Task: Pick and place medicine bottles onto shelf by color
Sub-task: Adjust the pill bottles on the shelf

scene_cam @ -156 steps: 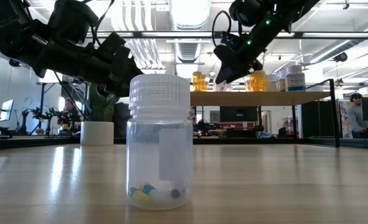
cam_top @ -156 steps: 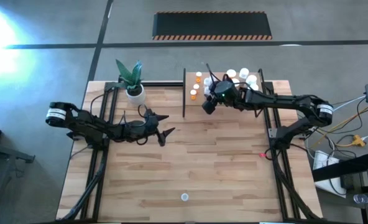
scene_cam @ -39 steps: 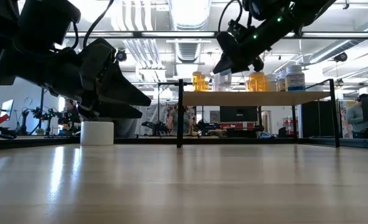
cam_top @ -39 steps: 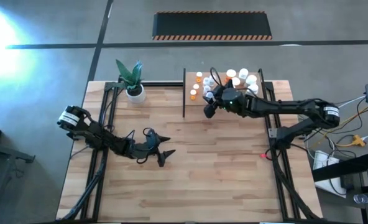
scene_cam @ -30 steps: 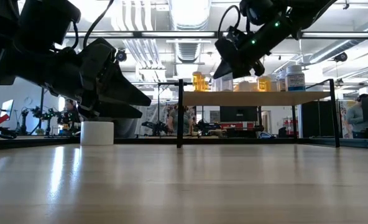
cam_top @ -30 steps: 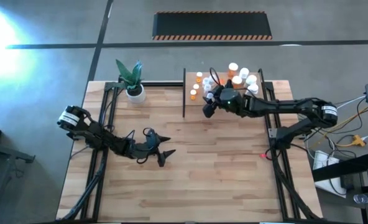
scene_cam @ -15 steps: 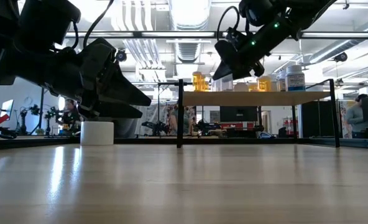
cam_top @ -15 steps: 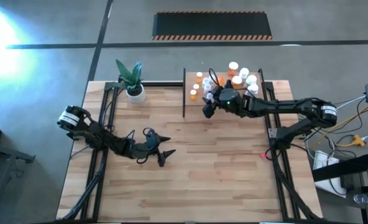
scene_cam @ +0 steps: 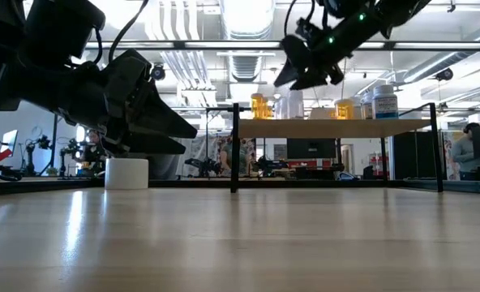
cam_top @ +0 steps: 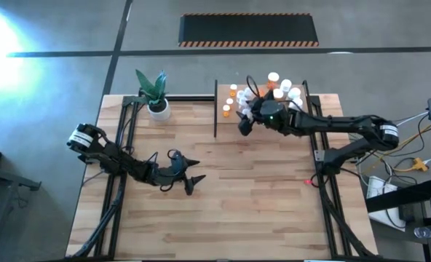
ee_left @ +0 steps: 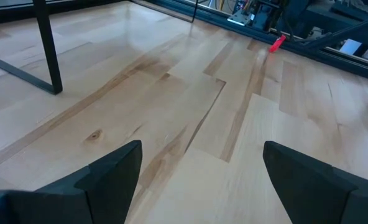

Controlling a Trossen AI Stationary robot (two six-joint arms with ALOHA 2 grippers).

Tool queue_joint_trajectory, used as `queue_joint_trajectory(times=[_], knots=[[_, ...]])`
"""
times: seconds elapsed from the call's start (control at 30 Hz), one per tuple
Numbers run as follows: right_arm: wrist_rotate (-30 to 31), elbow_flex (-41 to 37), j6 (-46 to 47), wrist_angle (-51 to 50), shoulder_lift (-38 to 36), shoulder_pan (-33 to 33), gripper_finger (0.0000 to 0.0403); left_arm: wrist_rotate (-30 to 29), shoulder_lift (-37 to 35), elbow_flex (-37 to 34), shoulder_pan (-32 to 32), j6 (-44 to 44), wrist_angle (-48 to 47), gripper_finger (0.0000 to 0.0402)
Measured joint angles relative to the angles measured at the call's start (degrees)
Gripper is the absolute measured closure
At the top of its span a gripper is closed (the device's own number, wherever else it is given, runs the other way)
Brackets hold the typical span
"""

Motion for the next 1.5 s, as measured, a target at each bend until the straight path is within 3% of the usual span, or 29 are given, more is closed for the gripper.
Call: queue_joint_trajectory(times=[0.3,0.6,0.77,1.03,1.1,1.3,1.5], knots=[[-0.39,7.91,0.02,-16.32,-3.37,0.94,0.0122,0.00,0.00,-0.07,-0.02,0.00,-0.04,0.0081],[0.07,14.85,-0.52,-29.14,-8.72,7.18,0.0124,-0.02,0.00,-0.09,-0.02,0.00,-0.02,0.0081],[-0.76,13.72,-0.92,-35.30,-13.19,11.64,0.0149,0.03,-0.71,0.21,-0.02,0.03,1.33,0.0081],[-9.35,5.60,-2.80,-42.34,-17.62,12.28,0.0192,0.57,-8.91,0.24,2.43,7.39,3.48,0.0081],[-6.96,4.44,-3.93,-42.30,-17.29,12.25,0.0198,1.03,-11.42,0.11,4.36,9.66,2.90,0.0081],[8.32,5.96,-12.16,-41.77,-13.59,10.68,0.0215,1.88,-18.13,0.15,11.57,18.46,-0.46,0.0081],[8.77,11.54,-24.08,-40.25,-8.72,5.42,0.0227,9.56,-23.83,0.68,20.12,28.67,-1.39,0.0081]])
